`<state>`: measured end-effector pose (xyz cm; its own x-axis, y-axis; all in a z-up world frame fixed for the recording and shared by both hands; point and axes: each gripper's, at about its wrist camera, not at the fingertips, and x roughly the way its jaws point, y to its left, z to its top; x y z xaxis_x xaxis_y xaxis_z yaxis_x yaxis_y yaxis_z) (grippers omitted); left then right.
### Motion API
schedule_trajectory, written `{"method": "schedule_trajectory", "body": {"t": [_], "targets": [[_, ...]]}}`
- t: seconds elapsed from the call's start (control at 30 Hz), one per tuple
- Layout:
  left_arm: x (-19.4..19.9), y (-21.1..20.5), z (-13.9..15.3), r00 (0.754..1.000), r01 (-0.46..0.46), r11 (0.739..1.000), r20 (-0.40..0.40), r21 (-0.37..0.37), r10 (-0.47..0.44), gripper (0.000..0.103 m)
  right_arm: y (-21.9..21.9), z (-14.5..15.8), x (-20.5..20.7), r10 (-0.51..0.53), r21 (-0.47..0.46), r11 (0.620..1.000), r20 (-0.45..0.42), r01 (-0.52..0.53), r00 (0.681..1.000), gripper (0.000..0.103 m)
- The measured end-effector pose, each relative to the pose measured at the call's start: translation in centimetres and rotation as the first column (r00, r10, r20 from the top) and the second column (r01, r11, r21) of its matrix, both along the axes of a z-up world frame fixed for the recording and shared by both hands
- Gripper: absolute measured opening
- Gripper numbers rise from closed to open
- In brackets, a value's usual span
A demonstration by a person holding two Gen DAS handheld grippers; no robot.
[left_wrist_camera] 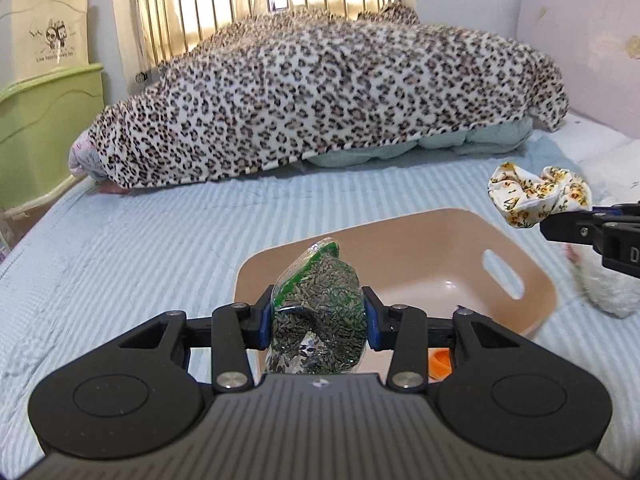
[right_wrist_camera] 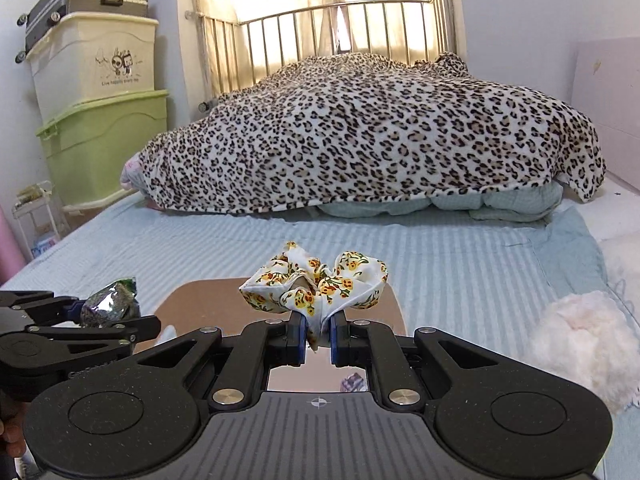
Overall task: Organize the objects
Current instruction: 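Carry the bag and scrunchie over the basket and open both tools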
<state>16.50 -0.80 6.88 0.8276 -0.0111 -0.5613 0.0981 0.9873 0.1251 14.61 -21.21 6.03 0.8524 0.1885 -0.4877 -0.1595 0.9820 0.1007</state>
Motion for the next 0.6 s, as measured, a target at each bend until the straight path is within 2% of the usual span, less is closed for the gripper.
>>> {"method": "schedule_trajectory", "body": {"t": [0.23,0.37,0.5,0.6], "targets": [[5.2,0.2,-4.2,0.994,-0.034,0.999,-0.105,-0.004,0.033,0.044,1.2,-2.7,3.7,-0.01,-0.034,0.999,-0.055,0.008,0.998,0.011],[6.7,-0.4,-6.6,0.988,-0.027,0.999,-0.151,0.032,0.031,0.044,2.0,-4.8,5.7,-0.009,-0.076,0.997,-0.11,0.001,0.994,0.011],[7.7,-0.5,-8.6,0.977,-0.003,1.0,-0.215,0.019,0.007,0.044,2.7,-7.0,7.2,-0.006,-0.096,0.995,-0.182,-0.012,0.983,0.011],[7.7,-0.6,-9.3,0.973,0.008,1.0,-0.232,0.028,-0.001,0.044,3.2,-8.4,7.6,-0.004,-0.114,0.993,-0.218,-0.022,0.976,0.012]]}}
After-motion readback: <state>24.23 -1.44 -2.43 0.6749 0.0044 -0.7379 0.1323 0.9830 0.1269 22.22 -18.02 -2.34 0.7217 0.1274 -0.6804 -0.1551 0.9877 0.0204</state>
